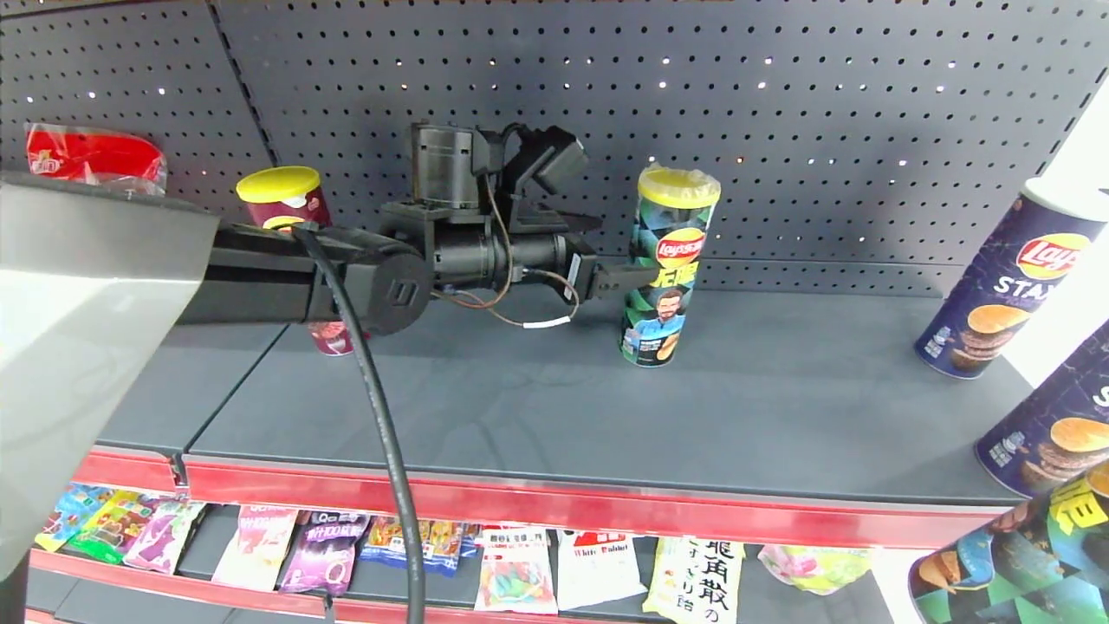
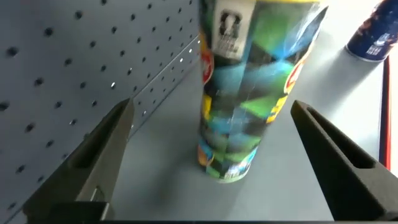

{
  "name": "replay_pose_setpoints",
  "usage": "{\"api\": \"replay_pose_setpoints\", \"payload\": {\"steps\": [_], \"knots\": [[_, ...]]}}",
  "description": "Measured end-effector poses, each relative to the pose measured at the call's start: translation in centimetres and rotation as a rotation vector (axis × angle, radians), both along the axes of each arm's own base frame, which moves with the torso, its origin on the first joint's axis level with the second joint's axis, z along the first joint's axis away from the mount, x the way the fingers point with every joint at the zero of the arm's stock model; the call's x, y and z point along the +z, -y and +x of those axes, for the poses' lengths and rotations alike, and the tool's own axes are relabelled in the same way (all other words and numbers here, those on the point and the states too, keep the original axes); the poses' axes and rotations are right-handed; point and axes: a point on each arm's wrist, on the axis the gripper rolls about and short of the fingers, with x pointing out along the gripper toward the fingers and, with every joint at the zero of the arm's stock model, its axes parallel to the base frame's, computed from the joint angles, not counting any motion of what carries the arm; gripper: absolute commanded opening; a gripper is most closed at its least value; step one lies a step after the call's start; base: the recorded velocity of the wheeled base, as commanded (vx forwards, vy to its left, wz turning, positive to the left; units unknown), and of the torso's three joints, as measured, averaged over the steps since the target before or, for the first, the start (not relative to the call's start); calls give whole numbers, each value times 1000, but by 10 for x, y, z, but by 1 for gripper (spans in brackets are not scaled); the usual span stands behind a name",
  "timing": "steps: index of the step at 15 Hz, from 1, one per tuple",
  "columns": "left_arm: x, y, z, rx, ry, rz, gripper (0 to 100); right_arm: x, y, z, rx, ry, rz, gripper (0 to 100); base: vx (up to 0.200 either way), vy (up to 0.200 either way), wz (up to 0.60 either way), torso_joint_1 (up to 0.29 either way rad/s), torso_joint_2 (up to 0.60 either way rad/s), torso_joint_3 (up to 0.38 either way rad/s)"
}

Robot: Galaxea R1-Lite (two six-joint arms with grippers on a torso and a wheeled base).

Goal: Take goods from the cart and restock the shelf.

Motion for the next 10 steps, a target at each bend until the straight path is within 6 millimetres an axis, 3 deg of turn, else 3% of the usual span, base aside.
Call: {"api": "replay_pose_setpoints", "payload": {"steps": [10], "knots": [[2, 29, 6, -21, 13, -7, 100, -1, 0, 0, 1, -3, 0, 0, 0, 0, 0, 0, 0, 0]]}}
